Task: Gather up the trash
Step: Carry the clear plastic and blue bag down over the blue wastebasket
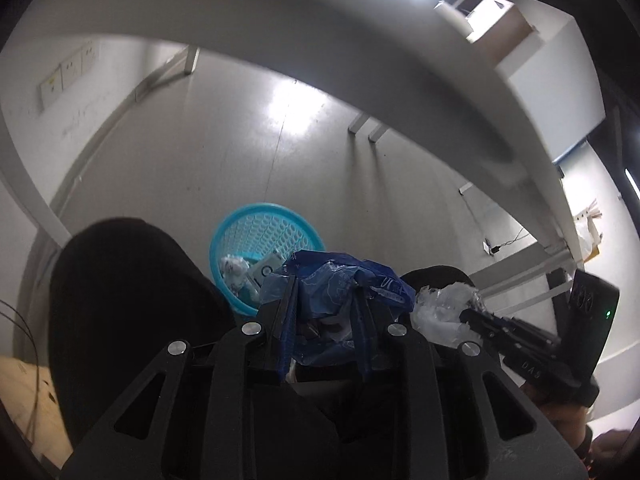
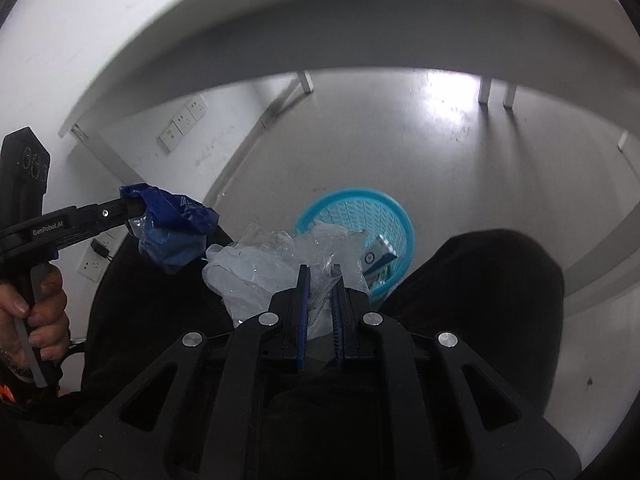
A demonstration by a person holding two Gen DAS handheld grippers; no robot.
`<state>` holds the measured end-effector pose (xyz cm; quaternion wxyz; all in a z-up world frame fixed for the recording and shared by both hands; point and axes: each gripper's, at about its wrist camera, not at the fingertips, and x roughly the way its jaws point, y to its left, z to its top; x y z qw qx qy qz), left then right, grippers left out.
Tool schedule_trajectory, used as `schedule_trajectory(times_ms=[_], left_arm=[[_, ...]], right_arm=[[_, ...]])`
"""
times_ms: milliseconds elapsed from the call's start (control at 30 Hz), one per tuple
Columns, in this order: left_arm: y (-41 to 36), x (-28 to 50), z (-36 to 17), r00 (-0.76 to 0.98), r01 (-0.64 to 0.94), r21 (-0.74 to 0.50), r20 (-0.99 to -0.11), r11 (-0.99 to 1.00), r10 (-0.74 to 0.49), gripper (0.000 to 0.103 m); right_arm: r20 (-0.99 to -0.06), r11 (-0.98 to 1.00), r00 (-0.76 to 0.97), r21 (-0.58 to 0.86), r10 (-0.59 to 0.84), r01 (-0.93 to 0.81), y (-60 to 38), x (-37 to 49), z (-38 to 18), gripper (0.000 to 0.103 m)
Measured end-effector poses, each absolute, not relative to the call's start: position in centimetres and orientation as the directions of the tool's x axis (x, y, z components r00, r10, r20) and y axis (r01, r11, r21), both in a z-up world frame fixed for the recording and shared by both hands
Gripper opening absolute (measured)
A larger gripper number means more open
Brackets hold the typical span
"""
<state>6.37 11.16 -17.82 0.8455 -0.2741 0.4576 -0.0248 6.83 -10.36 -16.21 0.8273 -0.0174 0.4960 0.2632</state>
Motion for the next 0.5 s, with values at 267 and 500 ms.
schedule_trajectory(times_ms=[267,500], left_arm=[[11.6,10.9,-24.5,0.463,-0.307,-0.486,-0.827,0.818,-0.318,0.023],[12.3,13.7,-27.8,0.417,-0.344,-0.444,-0.862,0.827,-0.289,0.023]], right_arm=[[-0.9,0.882,0.256,0.227,0.352,-0.414,-8.5,10.3,-22.1,0.009],[-0.925,0.902,0.196,0.242,0.326,-0.357,-7.5,13.5,-25.4,0.009]])
